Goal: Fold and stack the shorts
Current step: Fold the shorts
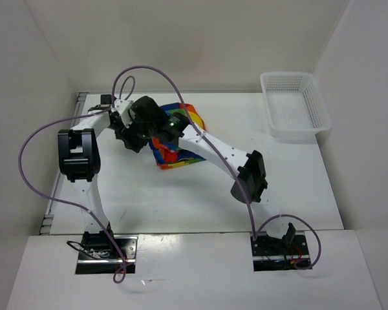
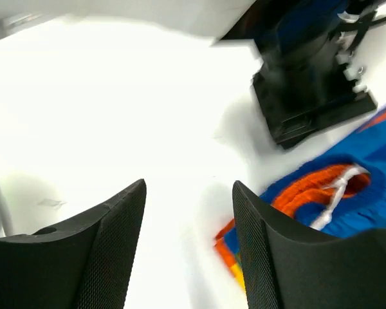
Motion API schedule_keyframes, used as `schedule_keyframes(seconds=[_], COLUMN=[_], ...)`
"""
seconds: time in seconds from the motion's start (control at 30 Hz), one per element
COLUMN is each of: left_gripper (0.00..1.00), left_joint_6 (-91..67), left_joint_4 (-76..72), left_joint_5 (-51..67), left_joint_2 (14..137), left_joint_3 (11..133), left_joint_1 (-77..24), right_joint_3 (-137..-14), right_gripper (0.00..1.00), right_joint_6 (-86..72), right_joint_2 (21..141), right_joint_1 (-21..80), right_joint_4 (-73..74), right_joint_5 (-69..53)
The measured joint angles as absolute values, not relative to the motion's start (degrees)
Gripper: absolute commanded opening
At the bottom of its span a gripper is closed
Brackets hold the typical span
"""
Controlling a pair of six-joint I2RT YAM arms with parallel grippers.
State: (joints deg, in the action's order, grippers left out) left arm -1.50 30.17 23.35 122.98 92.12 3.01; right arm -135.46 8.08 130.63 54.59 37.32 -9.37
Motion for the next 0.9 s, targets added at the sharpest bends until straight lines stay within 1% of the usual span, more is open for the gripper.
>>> schedule_keyframes(seconds=[0.07,0.13,0.17,0.2,0.27,0.3,0.33,0.37,0.47,0.57,0.63,0.67,0.7,0.73,0.77,0.8,0.83,0.9], left_gripper=[0.65,0.70,0.76,0.82,0.88,0.93,0.93,0.99,0.99,0.99,0.93,0.84,0.79,0.73,0.63,0.60,0.60,0.60], left_joint_6=[-1.5,-1.5,-1.5,-1.4,-1.3,-1.3,-1.2,-1.2,-1.2,-1.1,-0.9,-0.8,-0.5,-0.5,-0.4,-0.5,-0.3,-0.3], left_joint_4=[31.4,32.7,33.2,33.5,33.8,33.6,33.0,32.4,31.6,31.2,31.0,31.2,31.4,31.5,31.6,31.6,31.7,31.9], left_joint_5=[21.5,19.9,19.2,18.9,19.0,19.2,19.6,20.0,21.2,21.5,20.7,20.1,19.3,18.6,17.9,17.3,16.6,15.8], left_joint_2=[121.8,120.0,119.0,117.9,115.7,115.0,114.6,114.3,115.8,119.5,122.4,123.9,125.5,126.7,127.8,128.7,129.6,130.8], left_joint_3=[92.2,92.9,93.6,94.4,97.1,98.5,100.0,101.4,105.1,107.6,107.9,107.9,107.9,107.9,107.9,107.9,108.0,108.4], left_joint_1=[5.0,6.5,6.7,6.6,4.9,3.6,1.9,0.1,-4.9,-8.5,-9.3,-9.2,-9.0,-8.8,-8.5,-8.3,-8.1,-7.7], right_joint_3=[-132.4,-125.3,-121.5,-117.6,-110.4,-107.3,-103.8,-100.7,-91.6,-85.0,-82.9,-82.3,-81.9,-81.9,-82.0,-82.0,-82.2,-82.7], right_gripper=[0.60,0.73,0.77,0.78,0.80,0.80,0.80,0.80,0.81,0.81,0.79,0.77,0.74,0.68,0.65,0.61,0.51,0.39], right_joint_6=[9.1,9.6,10.0,10.5,11.7,12.4,13.5,14.6,17.6,19.4,19.6,19.5,19.0,18.5,18.0,17.4,16.5,15.4], right_joint_2=[127.4,122.3,119.7,117.3,113.5,112.4,111.7,111.6,111.8,111.8,111.8,111.8,111.8,111.9,112.0,112.4,113.0,114.8], right_joint_1=[55.6,54.9,53.9,52.4,47.8,45.3,42.6,39.8,34.9,34.8,35.8,36.1,36.4,36.5,36.4,36.2,35.9,35.6], right_joint_4=[37.2,36.5,36.5,35.8,35.0,34.1,32.6,31.4,29.6,29.5,29.2,28.7,28.0,27.2,26.0,24.8,23.4,21.6], right_joint_5=[-9.6,-8.4,-7.6,-6.6,-4.3,-2.9,-1.3,0.2,2.7,2.1,1.3,1.0,0.8,0.8,1.1,1.5,2.3,3.9])
